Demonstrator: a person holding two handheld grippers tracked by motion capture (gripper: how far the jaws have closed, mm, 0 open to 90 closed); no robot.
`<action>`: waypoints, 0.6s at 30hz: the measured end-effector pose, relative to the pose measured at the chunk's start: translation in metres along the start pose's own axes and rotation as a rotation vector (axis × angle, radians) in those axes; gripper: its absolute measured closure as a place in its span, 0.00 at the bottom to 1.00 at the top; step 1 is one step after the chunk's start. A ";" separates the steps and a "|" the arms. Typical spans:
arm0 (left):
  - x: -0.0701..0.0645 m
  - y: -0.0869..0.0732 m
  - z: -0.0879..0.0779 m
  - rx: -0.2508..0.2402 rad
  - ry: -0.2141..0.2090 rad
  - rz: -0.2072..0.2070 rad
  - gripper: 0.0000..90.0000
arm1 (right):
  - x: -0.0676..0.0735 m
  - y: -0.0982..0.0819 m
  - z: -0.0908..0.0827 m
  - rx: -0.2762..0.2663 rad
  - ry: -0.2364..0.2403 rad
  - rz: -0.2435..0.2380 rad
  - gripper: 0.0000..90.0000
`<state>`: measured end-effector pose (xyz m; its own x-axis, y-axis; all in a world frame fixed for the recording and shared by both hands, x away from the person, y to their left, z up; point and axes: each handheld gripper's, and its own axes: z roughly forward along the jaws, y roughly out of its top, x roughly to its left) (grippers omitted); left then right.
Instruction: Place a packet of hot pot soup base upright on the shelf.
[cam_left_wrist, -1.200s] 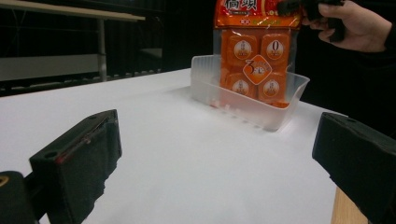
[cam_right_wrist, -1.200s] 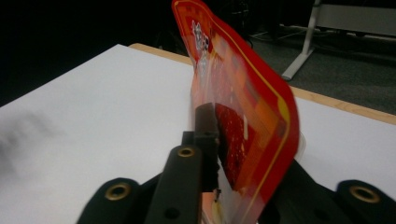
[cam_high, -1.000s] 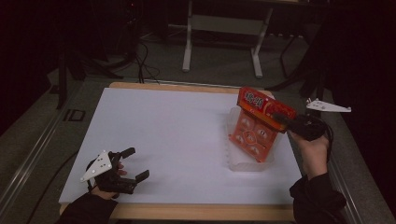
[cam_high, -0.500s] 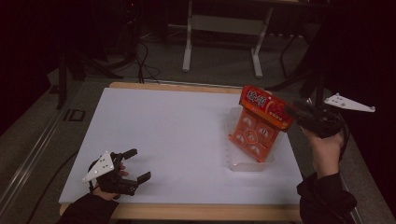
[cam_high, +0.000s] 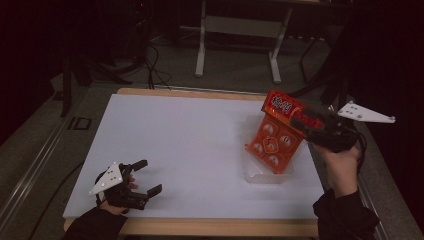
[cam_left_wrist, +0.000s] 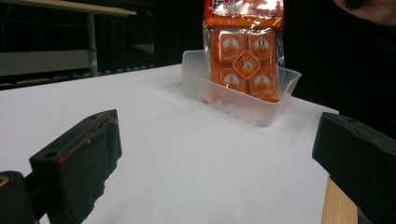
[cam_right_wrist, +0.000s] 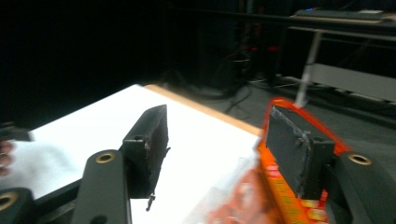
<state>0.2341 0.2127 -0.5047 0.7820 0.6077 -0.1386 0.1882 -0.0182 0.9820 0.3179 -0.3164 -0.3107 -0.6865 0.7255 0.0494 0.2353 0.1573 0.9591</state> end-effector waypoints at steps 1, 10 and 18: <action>0.000 0.000 0.000 -0.001 0.000 0.000 0.02 | 0.004 -0.001 0.003 -0.001 0.027 0.001 0.38; 0.000 0.001 -0.002 -0.006 0.004 0.004 0.02 | 0.036 -0.009 0.021 0.006 0.116 -0.021 0.21; -0.001 0.002 -0.003 -0.009 0.003 0.005 0.02 | 0.062 -0.025 0.037 0.039 0.193 -0.074 0.18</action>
<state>0.2317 0.2145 -0.5022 0.7809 0.6101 -0.1336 0.1794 -0.0141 0.9837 0.2948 -0.2509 -0.3417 -0.8209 0.5700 0.0355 0.2033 0.2335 0.9509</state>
